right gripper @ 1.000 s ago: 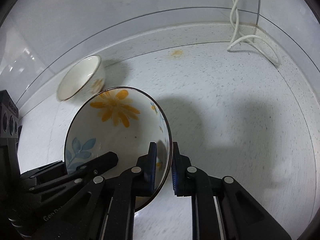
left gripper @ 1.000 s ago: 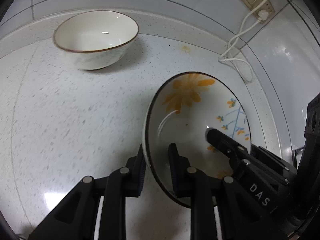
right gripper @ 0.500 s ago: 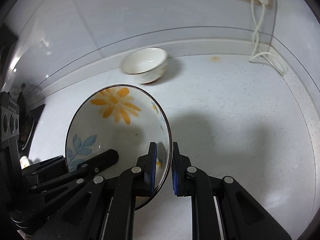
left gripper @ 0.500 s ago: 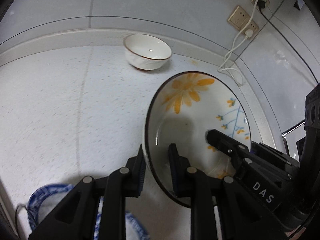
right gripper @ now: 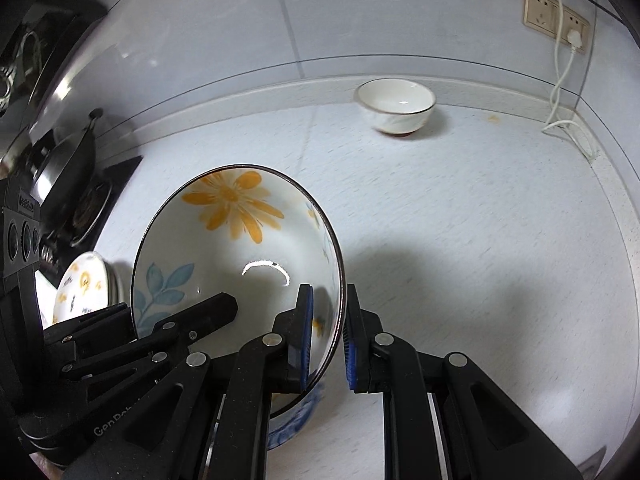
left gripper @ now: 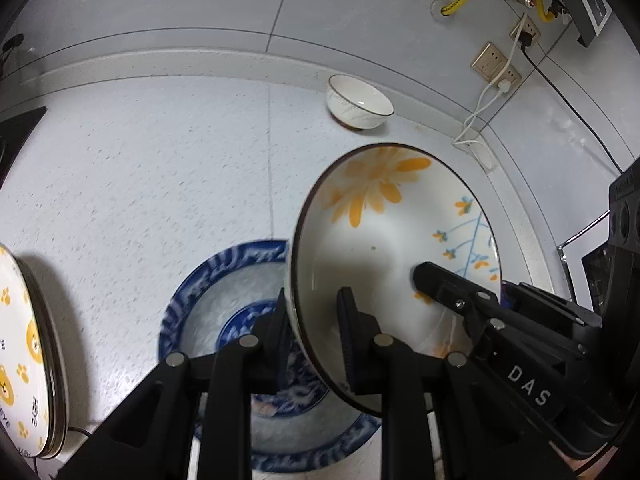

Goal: Organize plates and bowls
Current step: 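Carry the orange-flower bowl with both tools and lower it into the blue-and-white bowl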

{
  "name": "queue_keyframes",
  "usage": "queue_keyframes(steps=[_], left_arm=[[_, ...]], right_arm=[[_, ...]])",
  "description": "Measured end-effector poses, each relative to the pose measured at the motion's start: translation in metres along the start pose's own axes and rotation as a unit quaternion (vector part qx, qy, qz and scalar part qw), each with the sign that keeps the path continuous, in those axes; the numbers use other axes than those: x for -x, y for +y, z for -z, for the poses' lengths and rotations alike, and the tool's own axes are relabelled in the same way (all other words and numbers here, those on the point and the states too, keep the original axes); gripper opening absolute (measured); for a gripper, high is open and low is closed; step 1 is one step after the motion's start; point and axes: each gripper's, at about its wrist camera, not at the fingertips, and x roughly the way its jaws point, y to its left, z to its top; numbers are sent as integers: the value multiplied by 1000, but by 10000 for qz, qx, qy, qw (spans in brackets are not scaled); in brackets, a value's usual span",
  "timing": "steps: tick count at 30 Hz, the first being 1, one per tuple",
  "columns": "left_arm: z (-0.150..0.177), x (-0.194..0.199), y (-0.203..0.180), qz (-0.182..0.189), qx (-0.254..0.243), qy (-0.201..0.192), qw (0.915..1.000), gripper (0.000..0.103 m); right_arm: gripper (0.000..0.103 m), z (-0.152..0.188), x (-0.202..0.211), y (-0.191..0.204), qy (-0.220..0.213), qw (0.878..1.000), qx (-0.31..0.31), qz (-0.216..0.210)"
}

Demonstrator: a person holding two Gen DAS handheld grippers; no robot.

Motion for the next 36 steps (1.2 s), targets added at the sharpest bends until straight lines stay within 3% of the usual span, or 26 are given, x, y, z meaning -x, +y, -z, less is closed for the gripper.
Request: queue_keyframes(steps=[1, 6, 15, 36], left_arm=[[5, 3, 5, 0, 22, 9, 10000, 21], [27, 11, 25, -55, 53, 112, 9999, 21], [51, -7, 42, -160, 190, 466, 9986, 21], [40, -30, 37, -164, 59, 639, 9978, 21]], right_arm=[[13, 3, -1, 4, 158, 9996, 116, -216], [13, 21, -7, 27, 384, 9986, 195, -314], [13, 40, -27, 29, 784, 9960, 177, -388], [14, 40, -46, 22, 1014, 9942, 51, -361]])
